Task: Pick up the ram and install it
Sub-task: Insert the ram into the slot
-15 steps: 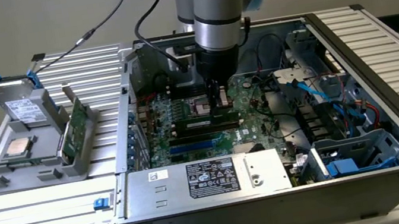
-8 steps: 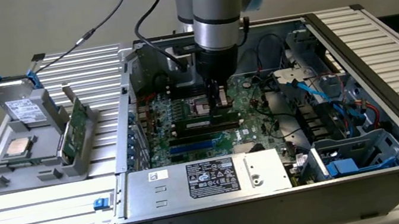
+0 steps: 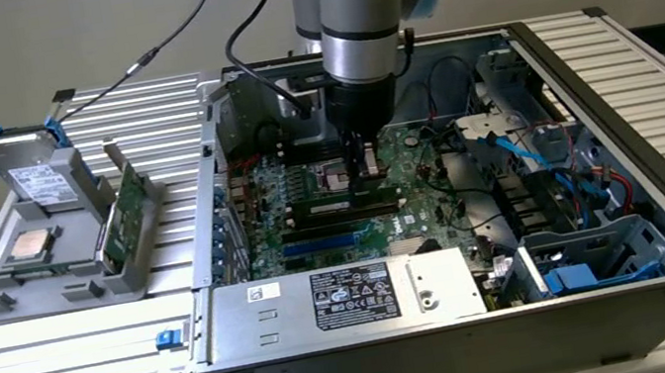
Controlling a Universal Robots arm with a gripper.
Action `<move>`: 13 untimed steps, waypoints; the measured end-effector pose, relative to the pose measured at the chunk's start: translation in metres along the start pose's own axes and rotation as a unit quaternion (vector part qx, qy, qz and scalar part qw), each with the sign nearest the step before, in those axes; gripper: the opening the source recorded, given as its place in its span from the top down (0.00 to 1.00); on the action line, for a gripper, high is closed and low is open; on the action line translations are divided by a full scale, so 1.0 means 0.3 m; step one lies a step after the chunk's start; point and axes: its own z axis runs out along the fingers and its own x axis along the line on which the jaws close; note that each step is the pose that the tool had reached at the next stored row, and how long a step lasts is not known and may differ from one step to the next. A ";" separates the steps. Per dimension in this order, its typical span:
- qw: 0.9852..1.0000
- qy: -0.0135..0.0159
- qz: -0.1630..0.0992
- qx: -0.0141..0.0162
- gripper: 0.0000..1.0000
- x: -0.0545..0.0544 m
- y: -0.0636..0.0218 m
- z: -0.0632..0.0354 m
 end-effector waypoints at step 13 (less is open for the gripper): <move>1.000 0.004 0.001 0.004 0.85 -0.008 0.004 0.005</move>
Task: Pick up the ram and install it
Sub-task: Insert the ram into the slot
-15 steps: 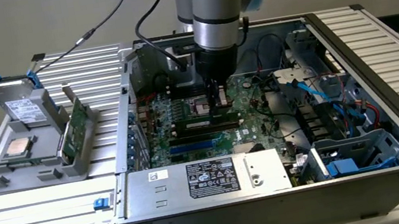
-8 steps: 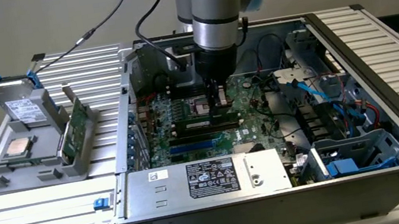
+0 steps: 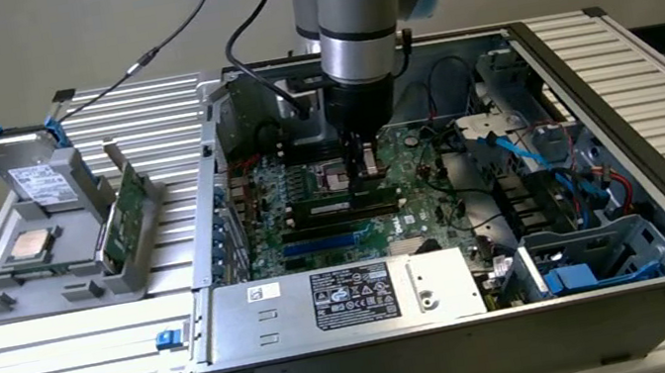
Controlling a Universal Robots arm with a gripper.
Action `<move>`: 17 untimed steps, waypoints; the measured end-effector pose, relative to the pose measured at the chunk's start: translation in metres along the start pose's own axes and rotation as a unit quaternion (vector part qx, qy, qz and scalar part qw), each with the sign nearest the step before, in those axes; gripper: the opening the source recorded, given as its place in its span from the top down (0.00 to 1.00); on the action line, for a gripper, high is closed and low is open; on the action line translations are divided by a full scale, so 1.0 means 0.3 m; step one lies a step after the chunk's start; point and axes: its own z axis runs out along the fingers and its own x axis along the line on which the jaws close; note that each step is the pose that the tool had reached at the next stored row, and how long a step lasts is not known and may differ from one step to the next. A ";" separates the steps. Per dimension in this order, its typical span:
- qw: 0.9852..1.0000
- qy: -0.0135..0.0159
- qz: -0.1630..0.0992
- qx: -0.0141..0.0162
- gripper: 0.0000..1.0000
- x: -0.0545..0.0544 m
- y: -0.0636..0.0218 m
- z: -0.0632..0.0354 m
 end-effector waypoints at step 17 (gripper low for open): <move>1.000 0.001 0.000 0.001 0.85 -0.002 0.003 0.006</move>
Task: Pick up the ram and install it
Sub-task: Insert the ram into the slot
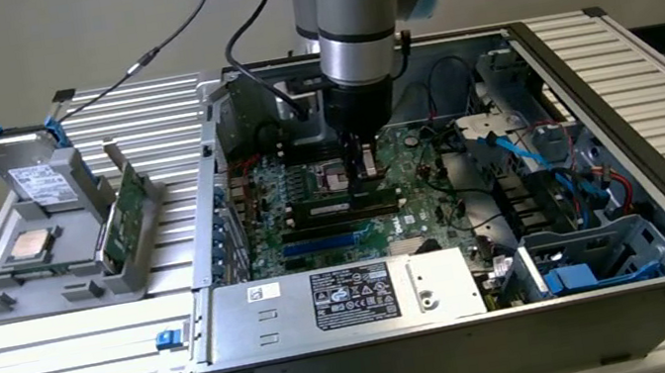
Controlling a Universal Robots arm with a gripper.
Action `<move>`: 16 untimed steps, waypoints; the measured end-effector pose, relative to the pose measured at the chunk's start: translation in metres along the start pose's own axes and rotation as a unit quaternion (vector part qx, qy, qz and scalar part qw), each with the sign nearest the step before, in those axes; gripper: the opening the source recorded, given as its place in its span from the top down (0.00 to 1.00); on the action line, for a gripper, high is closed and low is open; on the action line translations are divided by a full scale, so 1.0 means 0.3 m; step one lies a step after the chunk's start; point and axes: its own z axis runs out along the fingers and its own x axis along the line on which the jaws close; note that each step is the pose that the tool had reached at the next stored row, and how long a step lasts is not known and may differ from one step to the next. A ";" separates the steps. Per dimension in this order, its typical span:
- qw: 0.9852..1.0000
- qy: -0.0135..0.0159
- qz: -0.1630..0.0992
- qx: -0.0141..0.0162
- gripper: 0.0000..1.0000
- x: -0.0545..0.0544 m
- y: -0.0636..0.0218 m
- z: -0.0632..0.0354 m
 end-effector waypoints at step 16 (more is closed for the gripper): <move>1.000 0.000 0.000 0.000 0.65 -0.001 0.000 0.003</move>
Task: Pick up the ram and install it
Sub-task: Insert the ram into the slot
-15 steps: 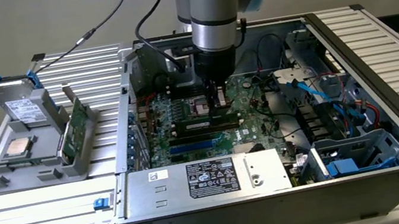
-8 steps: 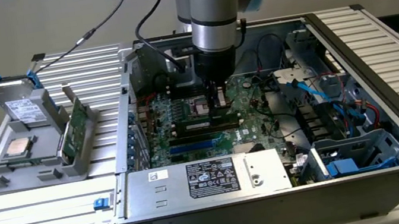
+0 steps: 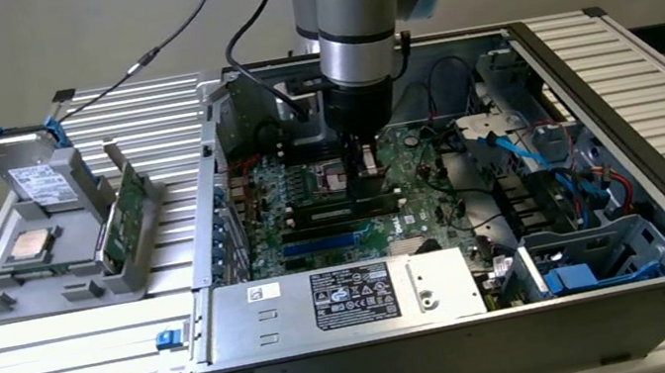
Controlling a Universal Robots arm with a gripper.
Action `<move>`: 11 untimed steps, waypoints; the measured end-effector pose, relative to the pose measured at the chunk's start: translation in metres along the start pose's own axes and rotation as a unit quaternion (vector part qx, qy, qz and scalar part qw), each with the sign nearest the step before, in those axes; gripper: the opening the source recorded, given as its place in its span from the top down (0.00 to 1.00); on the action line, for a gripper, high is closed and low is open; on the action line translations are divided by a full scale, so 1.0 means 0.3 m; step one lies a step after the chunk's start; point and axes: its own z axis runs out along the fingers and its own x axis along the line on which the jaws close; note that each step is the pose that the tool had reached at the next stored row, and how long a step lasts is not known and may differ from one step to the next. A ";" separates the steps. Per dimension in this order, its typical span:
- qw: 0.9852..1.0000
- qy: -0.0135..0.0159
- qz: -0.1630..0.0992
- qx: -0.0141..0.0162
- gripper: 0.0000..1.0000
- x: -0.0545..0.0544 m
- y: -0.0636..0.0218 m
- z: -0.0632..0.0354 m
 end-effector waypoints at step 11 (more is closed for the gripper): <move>1.000 0.000 0.000 0.000 0.53 0.007 0.027 -0.056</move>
